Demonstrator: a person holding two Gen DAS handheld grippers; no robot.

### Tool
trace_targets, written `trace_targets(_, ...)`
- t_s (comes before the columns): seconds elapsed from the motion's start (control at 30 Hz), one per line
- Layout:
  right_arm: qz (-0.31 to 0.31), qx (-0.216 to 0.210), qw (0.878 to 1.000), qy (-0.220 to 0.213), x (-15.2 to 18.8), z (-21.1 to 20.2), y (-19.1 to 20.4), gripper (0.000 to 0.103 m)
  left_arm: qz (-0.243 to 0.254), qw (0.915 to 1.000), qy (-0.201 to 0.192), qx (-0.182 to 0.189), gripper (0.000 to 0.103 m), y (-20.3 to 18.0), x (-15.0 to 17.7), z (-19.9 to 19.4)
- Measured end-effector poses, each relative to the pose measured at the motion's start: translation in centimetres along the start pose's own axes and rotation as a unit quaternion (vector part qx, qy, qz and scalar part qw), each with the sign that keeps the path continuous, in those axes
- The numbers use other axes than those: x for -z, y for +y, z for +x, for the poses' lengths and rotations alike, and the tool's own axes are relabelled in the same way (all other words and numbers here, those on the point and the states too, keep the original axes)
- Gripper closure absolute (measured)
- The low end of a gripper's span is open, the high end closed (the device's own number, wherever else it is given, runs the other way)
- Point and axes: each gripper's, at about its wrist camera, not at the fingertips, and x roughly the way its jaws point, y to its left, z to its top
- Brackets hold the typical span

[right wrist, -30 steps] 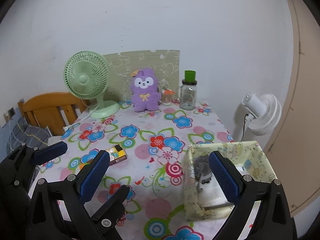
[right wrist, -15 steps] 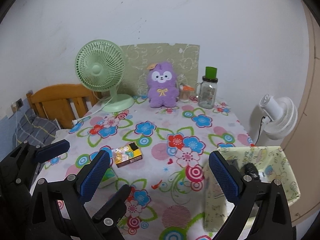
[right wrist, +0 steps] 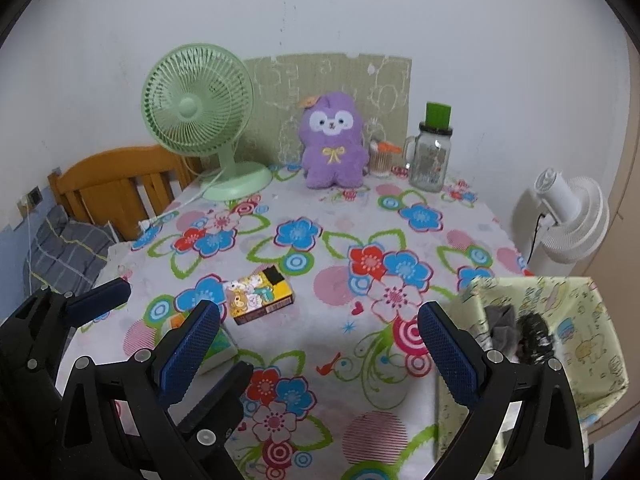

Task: Organize soft objects
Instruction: 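Withdraw both tools from the gift box toward the two tissue packs, then grasp the yellow cartoon tissue pack with the right tool while the left tool grasps the green pack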

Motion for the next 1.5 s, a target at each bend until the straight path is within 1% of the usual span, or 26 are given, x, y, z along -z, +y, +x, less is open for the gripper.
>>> trace_targets(0.13,0.002,-0.006,1.000,0.005,0.4,1.4,0.4,0.003,-0.012,0.9999,0.010,-0.004,0.000,0.9,0.4,1.2)
trace_targets(0.37,-0.023,-0.001,1.000,-0.004,0.8,3.2,1.4,0.003,-0.028,0.9991,0.028,-0.015,0.000,2.3,1.3,3.2)
trace_targets(0.5,-0.029,-0.010,1.000,0.003,1.0,4.3,1.6,0.003,-0.038,0.9986,0.035,-0.010,0.001,2.9,1.8,4.1)
trace_targets(0.73,-0.036,-0.015,0.999,0.014,1.6,6.5,2.3,0.004,-0.068,0.9960,0.056,-0.016,0.000,4.6,2.9,6.2)
trace_targets(1.27,-0.042,-0.023,0.998,0.044,2.3,10.0,2.5,0.004,-0.079,0.9926,0.090,-0.022,0.001,5.2,4.2,9.4)
trace_targets(1.37,-0.047,-0.023,0.997,0.048,2.3,10.3,2.7,0.004,-0.080,0.9919,0.096,-0.022,0.006,5.3,4.3,9.9)
trace_targets(1.47,-0.056,-0.025,0.997,0.050,2.3,10.8,3.1,0.004,-0.082,0.9910,0.104,-0.021,0.014,5.4,4.4,10.3)
trace_targets(1.5,-0.059,-0.027,0.997,0.052,2.3,10.9,3.2,0.004,-0.083,0.9906,0.106,-0.022,0.014,5.5,4.4,10.4)
